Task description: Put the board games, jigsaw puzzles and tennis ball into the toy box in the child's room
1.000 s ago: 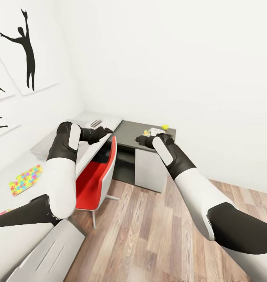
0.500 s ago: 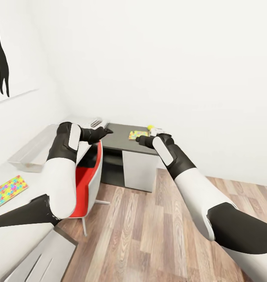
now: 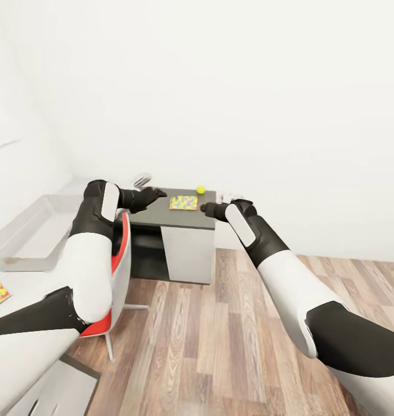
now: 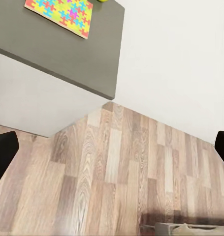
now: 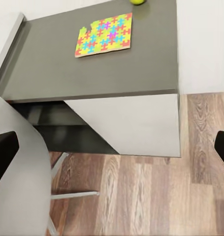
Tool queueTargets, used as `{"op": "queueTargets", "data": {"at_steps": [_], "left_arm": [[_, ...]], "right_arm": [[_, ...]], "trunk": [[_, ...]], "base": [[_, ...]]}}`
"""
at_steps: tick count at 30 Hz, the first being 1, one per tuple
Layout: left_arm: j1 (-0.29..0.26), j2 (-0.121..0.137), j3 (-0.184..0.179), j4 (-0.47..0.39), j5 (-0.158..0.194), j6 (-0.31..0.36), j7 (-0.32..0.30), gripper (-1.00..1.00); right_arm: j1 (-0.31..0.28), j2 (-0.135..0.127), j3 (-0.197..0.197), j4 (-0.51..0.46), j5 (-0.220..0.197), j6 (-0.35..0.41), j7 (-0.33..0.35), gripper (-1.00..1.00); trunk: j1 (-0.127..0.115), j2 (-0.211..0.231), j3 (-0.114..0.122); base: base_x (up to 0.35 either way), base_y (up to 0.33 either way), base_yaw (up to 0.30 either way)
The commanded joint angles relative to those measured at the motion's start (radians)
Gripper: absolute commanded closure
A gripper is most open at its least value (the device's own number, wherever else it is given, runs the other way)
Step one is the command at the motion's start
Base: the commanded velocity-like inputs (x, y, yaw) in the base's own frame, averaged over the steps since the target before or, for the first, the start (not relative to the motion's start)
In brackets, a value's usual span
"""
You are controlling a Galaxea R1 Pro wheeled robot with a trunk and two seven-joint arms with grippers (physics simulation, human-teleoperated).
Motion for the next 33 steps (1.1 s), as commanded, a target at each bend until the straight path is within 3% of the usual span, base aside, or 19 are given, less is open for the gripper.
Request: {"op": "queueTargets", "data": {"at_steps": [1,33], "left_arm": [[-0.001,-0.001,0.005,-0.001,0.002,0.005,-0.001,-1.0],[0.013,-0.001,0.005,0.003,0.001,0.003,-0.001,-1.0]], "right_arm": [[-0.001,0.0,0.002,-0.001,-0.01,0.001,-0.01,-1.0],[0.001,0.0,0.001,-0.001,-0.009,0.0,-0.01,-1.0]], "trunk": [[0.001,-0.002,-0.001],[0.001,-0.002,0.031]], "base": [[0.0,0.0,-0.242],[0.0,0.0,-0.243]]}}
